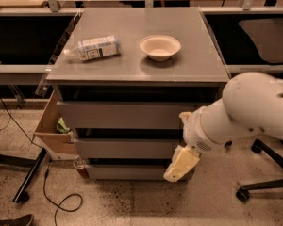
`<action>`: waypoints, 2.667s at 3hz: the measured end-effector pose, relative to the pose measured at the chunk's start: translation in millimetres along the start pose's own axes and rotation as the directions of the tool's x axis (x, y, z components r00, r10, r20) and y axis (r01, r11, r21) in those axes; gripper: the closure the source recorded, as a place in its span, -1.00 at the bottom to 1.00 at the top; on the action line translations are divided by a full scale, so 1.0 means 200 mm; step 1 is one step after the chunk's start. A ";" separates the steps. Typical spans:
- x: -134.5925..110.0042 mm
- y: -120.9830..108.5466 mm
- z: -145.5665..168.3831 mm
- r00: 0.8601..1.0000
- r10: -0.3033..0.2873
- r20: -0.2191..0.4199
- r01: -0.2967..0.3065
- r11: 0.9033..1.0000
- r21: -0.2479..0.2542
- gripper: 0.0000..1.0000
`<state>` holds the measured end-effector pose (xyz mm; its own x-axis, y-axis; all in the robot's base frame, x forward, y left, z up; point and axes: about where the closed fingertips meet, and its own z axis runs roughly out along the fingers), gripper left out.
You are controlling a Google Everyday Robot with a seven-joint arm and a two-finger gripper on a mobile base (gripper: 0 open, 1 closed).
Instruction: Open middle drawer
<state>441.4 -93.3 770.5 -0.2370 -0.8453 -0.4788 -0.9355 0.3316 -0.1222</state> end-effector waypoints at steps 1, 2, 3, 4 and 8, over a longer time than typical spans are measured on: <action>0.00 0.03 0.34 0.998 0.057 -0.004 -0.057 0.998 0.001 -1.00; -0.05 -0.01 0.36 0.993 0.119 0.020 -0.119 0.992 0.032 -1.00; -0.05 -0.01 0.36 0.993 0.120 0.019 -0.120 0.992 0.032 -1.00; -0.05 -0.06 0.41 0.993 0.117 0.004 -0.117 0.992 0.054 -1.00; 0.41 -0.28 1.14 0.966 0.203 -0.162 -0.221 0.970 -0.099 -1.00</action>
Offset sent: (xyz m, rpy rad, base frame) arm 0.0106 0.0274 -0.0533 0.0108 0.0228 -0.0420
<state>534.1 -84.8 539.9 -0.4613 -0.8170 -0.3460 -0.8814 0.4668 0.0729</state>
